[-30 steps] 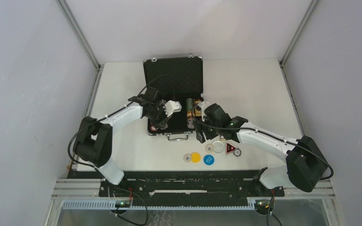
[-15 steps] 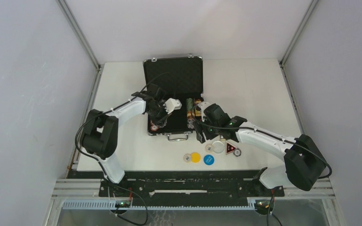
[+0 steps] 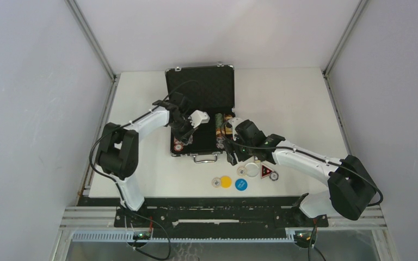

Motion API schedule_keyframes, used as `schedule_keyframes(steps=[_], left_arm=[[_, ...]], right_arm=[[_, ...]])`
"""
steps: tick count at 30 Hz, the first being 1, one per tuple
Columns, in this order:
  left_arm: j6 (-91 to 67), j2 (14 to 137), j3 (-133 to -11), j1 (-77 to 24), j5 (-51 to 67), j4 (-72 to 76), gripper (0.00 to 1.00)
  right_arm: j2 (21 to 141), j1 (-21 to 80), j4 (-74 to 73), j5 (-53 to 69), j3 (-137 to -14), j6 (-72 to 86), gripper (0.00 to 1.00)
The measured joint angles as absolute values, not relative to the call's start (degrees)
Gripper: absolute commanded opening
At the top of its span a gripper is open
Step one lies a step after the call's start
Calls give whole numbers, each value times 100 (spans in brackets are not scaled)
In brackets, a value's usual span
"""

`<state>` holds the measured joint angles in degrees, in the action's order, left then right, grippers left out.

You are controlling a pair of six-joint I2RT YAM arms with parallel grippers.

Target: Pack up texas hold em set

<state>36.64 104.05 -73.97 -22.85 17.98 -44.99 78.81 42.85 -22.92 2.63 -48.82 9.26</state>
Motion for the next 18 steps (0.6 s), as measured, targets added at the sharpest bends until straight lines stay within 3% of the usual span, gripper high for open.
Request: schedule_keyframes(steps=[18], left_arm=[[3955, 10409, -7387, -2473, 1813, -4355, 0]], right_arm=[[7887, 4283, -2290, 242, -4882, 926, 74]])
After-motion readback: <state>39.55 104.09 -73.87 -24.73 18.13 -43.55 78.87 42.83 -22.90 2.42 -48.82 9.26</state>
